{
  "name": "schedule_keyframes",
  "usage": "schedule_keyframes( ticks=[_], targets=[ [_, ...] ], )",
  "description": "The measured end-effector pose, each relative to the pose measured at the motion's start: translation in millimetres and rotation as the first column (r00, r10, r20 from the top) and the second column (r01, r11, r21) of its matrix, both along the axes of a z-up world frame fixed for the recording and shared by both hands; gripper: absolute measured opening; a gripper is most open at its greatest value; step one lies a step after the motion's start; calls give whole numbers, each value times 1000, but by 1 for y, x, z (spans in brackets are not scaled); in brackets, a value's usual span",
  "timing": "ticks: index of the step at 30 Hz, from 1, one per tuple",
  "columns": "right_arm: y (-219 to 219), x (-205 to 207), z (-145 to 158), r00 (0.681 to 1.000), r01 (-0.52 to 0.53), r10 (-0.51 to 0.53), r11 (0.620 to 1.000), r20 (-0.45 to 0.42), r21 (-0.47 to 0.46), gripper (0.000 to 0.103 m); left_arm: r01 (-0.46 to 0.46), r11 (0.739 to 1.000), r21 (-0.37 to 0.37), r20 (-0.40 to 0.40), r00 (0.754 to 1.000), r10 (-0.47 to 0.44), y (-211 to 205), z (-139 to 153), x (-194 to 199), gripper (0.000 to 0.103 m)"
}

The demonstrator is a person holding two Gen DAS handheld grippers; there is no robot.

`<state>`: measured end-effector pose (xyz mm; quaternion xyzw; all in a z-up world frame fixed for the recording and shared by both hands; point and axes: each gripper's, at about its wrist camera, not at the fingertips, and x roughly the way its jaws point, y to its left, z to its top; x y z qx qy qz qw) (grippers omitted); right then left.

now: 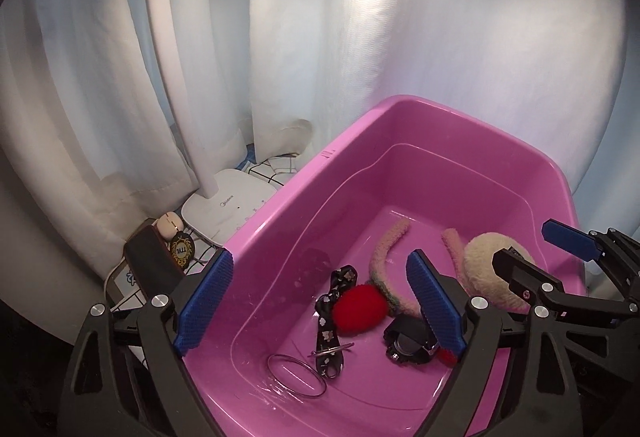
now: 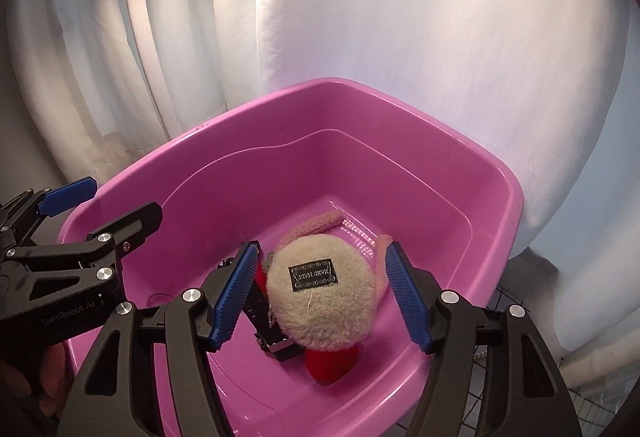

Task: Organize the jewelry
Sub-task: 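Open both tools to drop the bangle and fuzzy ball into the tub, then move both tools back toward the pearl claw clip and brown hair clip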

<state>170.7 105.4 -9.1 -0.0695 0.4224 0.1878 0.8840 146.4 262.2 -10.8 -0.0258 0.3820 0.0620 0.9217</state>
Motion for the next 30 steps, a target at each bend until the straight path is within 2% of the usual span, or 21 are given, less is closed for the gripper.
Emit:
schedule_keyframes(
  ticks=[2,15,30],
  targets=[
    [0,-1,4,1000,0,0,1000,12,4,67,-4,1000,-11,-2,1000,4,2,1,0,87],
    [-22,-12,17,1000,25,-26,997,17,75,68,-27,999,-21,26,999,28,3,14,-16,88],
    [-87,-55,30,993,108,-114,982,30,156,68,33,999,-25,41,999,-32,-44,31,-43,89]
  ],
)
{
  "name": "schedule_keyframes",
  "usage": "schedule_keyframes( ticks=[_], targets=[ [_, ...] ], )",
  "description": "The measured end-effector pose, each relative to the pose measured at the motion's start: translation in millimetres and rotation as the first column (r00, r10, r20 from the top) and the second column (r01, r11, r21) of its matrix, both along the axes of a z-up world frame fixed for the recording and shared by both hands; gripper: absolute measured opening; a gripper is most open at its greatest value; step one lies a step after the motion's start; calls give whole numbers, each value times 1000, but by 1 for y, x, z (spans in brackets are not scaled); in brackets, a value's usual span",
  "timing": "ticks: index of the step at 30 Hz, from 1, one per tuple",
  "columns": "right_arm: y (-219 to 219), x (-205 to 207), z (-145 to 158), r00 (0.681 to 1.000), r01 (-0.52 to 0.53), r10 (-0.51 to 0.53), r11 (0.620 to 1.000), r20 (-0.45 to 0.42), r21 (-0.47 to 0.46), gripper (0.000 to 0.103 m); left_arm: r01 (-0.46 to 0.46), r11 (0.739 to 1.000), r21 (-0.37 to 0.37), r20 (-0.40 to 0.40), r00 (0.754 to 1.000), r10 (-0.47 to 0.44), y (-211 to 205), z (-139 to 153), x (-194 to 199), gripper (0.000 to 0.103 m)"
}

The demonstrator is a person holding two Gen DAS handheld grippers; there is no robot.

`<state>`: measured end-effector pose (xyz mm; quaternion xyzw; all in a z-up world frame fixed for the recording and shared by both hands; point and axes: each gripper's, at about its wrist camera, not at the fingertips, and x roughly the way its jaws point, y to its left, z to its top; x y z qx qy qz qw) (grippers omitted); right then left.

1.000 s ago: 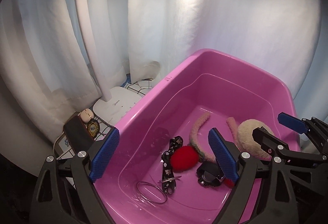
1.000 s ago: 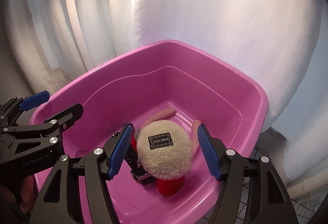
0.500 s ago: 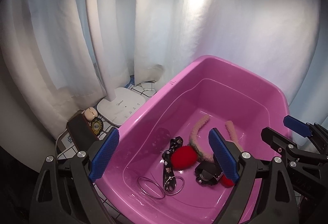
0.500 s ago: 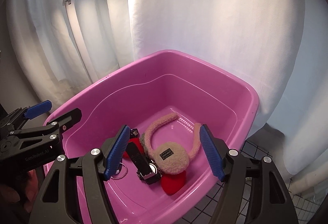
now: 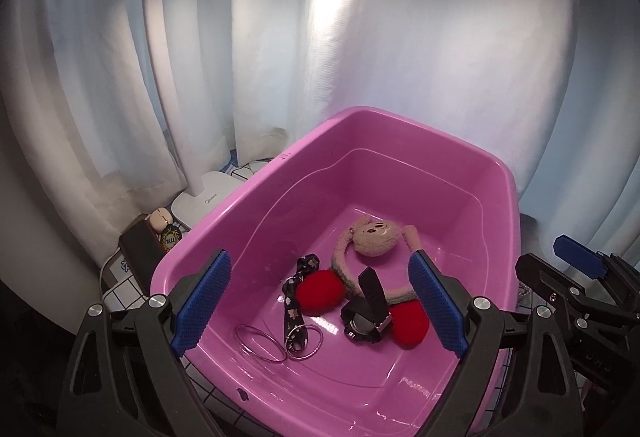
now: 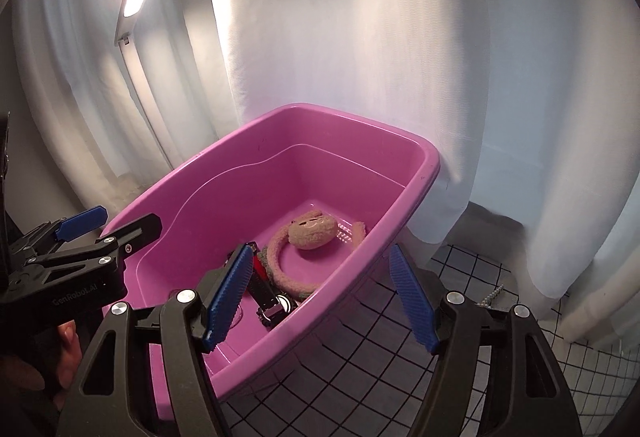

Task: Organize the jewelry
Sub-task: 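Move both tools back toward the pearl claw clip and brown hair clip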

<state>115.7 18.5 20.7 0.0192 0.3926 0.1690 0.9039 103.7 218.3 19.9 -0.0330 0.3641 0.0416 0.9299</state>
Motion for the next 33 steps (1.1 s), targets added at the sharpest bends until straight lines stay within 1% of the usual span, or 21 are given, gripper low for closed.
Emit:
schedule_keyframes(
  ticks=[7,16,24,29,33],
  targets=[
    [-49,-28,7,998,60,-61,997,14,58,68,57,998,6,25,998,-57,-39,15,-17,89],
    [-124,-68,9,983,180,-182,981,23,70,68,158,988,4,27,987,-158,-106,23,-27,90],
    [-200,-101,-1,949,315,-316,946,-4,71,68,277,961,20,28,960,-278,-173,25,-33,90],
    [-235,-114,-9,924,382,-381,921,-20,76,69,338,941,22,16,941,-339,-206,20,-33,90],
    [-254,-120,-14,909,417,-416,905,-33,78,69,377,926,23,-1,926,-377,-230,13,-31,90]
  ],
)
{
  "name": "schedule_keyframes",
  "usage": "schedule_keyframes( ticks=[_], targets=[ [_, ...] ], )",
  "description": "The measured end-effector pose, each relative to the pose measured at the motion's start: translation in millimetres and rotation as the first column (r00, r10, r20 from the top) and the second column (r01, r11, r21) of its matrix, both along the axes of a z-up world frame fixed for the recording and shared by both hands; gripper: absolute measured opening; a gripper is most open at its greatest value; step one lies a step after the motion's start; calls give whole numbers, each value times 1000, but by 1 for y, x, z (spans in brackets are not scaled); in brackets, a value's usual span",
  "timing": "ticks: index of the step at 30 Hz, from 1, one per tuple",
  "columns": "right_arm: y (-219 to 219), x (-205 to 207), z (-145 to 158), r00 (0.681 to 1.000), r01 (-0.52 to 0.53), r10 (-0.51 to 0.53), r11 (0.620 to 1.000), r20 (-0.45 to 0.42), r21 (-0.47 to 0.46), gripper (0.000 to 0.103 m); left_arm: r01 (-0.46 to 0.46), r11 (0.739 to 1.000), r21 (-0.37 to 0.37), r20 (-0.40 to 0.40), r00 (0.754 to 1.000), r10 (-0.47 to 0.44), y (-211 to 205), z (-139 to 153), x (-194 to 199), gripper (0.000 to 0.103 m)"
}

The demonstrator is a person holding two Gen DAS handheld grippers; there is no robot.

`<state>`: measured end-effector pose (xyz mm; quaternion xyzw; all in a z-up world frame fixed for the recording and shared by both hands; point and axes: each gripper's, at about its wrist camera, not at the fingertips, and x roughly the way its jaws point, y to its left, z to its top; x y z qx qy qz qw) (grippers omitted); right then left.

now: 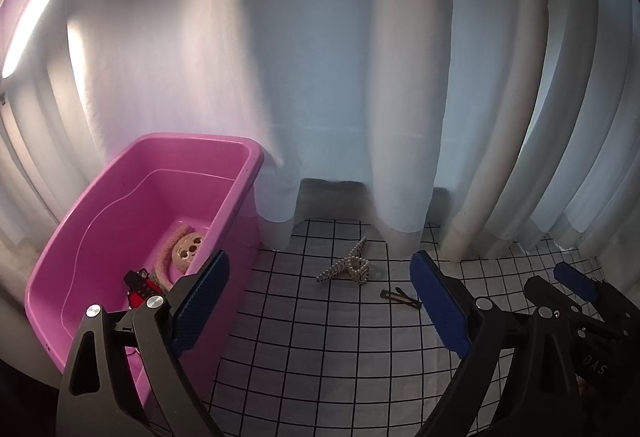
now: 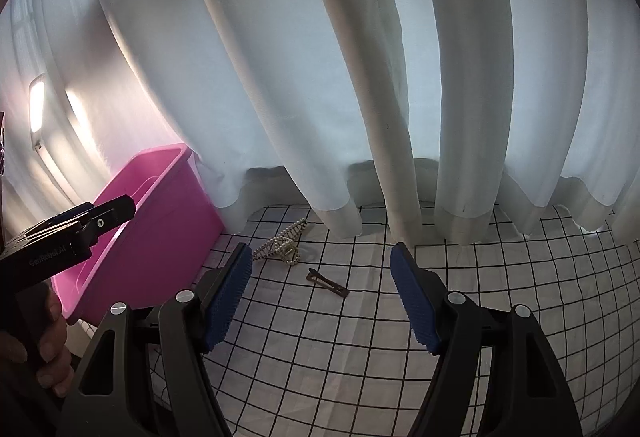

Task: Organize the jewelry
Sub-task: 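Move both tools back toward the pearl claw clip and brown hair clip, then grasp the pearl claw clip with the left tool while the right tool grasps the brown hair clip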

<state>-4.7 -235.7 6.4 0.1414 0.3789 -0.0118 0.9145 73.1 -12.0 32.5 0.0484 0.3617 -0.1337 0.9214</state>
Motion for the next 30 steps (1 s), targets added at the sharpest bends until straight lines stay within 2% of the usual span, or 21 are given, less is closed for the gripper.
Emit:
schedule_keyframes(
  ticks=[5,11,16,23,30],
  targets=[
    [-13,-3,-11,999,26,-26,1000,-32,4,69,33,999,7,-33,999,-32,-22,-14,5,90],
    [-18,4,-40,995,24,-22,999,-95,21,69,36,999,21,-96,995,-33,-31,-51,21,90],
    [-11,20,-75,987,-10,14,1000,-158,24,69,37,999,40,-149,988,-30,-30,-87,38,90],
    [1,51,-128,965,-81,86,996,-247,29,69,63,997,52,-179,982,-53,-33,-128,67,90],
    [8,80,-155,949,-151,144,988,-281,-3,69,85,995,48,-211,975,-73,-43,-162,95,90]
  ],
)
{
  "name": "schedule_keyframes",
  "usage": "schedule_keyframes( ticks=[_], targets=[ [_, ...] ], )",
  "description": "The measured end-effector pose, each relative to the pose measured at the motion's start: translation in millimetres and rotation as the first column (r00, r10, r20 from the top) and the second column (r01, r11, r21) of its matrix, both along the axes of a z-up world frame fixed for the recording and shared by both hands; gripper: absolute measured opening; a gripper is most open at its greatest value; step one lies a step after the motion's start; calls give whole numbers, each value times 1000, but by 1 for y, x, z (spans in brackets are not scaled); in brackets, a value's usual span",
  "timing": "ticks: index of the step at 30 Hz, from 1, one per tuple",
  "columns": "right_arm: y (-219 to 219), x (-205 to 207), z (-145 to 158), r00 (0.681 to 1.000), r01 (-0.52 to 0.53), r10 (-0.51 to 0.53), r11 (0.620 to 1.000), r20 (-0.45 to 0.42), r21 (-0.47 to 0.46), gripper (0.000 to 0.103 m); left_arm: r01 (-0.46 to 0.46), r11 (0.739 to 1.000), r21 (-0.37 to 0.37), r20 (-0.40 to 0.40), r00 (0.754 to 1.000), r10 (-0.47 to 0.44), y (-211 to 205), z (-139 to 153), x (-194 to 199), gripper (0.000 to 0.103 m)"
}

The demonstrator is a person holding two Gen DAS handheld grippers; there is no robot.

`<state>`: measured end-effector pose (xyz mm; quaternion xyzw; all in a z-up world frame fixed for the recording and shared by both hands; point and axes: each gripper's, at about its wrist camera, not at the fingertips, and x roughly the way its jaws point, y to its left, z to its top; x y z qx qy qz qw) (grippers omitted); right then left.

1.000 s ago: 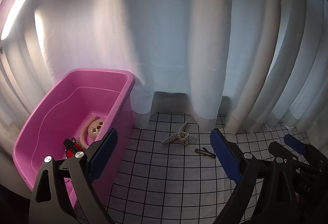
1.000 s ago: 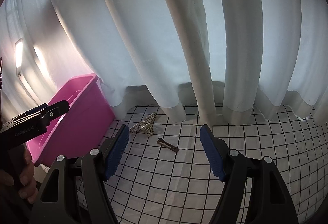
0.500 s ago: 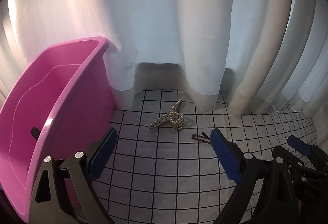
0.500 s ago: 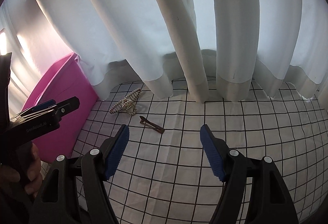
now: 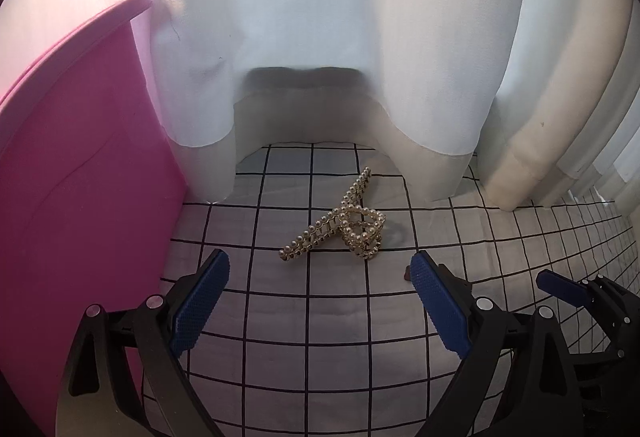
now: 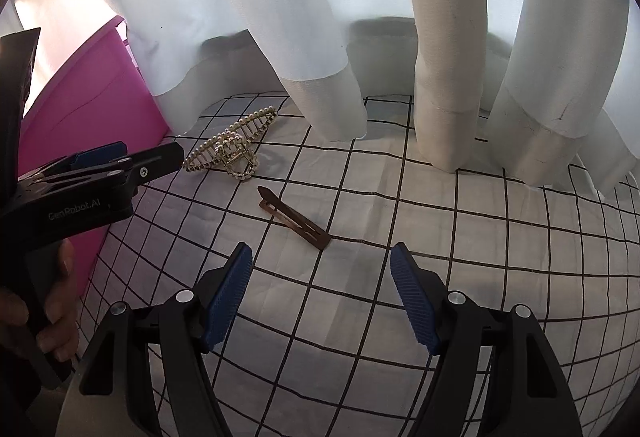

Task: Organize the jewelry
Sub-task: 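Grasp the pearl claw clip with the left tool while the right tool grasps the brown hair clip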

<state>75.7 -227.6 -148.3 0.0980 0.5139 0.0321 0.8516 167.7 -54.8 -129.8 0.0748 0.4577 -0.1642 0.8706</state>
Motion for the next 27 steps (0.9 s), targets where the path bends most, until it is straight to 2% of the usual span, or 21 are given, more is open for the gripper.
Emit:
schedule_keyframes(
  ticks=[5,11,17,27],
  targets=[
    [3,14,-11,1000,-23,23,1000,-3,-11,69,13,999,32,5,1000,-14,-4,-18,15,90],
    [11,28,-23,999,-49,49,998,-6,-30,69,34,999,10,-19,999,-34,-7,-33,28,90],
    [18,40,-34,997,-76,76,995,-9,-69,69,63,998,27,-15,998,-62,-13,-44,37,90],
    [27,55,-47,996,-93,95,991,6,-98,69,100,995,5,-14,995,-100,-20,-54,47,90]
  ],
)
